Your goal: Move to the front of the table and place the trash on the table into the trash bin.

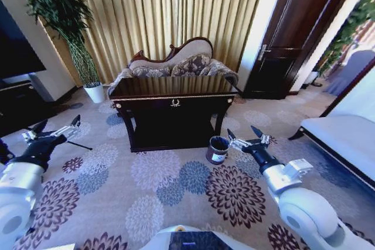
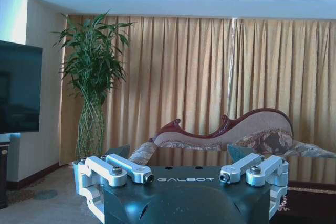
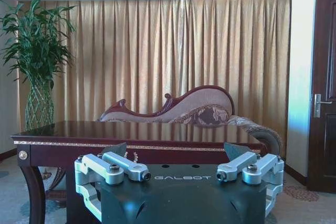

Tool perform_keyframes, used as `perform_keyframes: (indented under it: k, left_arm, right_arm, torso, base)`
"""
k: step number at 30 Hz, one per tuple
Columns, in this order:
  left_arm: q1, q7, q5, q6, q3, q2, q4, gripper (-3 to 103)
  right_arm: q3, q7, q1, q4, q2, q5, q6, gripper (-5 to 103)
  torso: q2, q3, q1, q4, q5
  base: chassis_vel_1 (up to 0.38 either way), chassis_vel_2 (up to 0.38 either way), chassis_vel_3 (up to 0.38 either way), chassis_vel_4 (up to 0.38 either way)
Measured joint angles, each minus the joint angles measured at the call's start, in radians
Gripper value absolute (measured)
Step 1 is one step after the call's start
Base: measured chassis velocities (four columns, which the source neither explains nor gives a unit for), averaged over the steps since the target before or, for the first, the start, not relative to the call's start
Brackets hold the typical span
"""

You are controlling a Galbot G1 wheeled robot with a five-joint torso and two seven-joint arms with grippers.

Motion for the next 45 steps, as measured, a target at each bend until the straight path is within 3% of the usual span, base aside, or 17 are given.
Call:
perform_keyframes:
  k: [19, 37, 45]
  left_arm:
    - [0.001, -0.001, 0.006, -0.010, 0.001, 0.004, 0.000, 100]
    - [0.006, -0.028, 0.037, -0.070, 0.017, -0.034, 0.000, 100]
    - [0.004, -0.028, 0.049, -0.065, 0.028, -0.045, 0.000, 100]
  right_arm:
    - [-0.003, -0.001, -0.003, 0.000, 0.001, -0.005, 0.012, 100]
    - [-0.002, -0.001, -0.035, 0.000, -0.003, -0.023, 0.027, 100]
    - [0.001, -0.001, -0.037, 0.000, -0.005, -0.025, 0.030, 100]
  torso:
    - [0.000, 0.000, 0.000, 0.0002, 0.0002]
    - [0.000, 0.000, 0.000, 0.0000, -0.0001]
    - [0.000, 0.000, 0.000, 0.0000, 0.0002]
  base:
    - [0.159, -0.156, -0.170, 0.157]
    - [0.009, -0.012, -0.010, 0.007]
    - [0.000, 0.000, 0.000, 0.000]
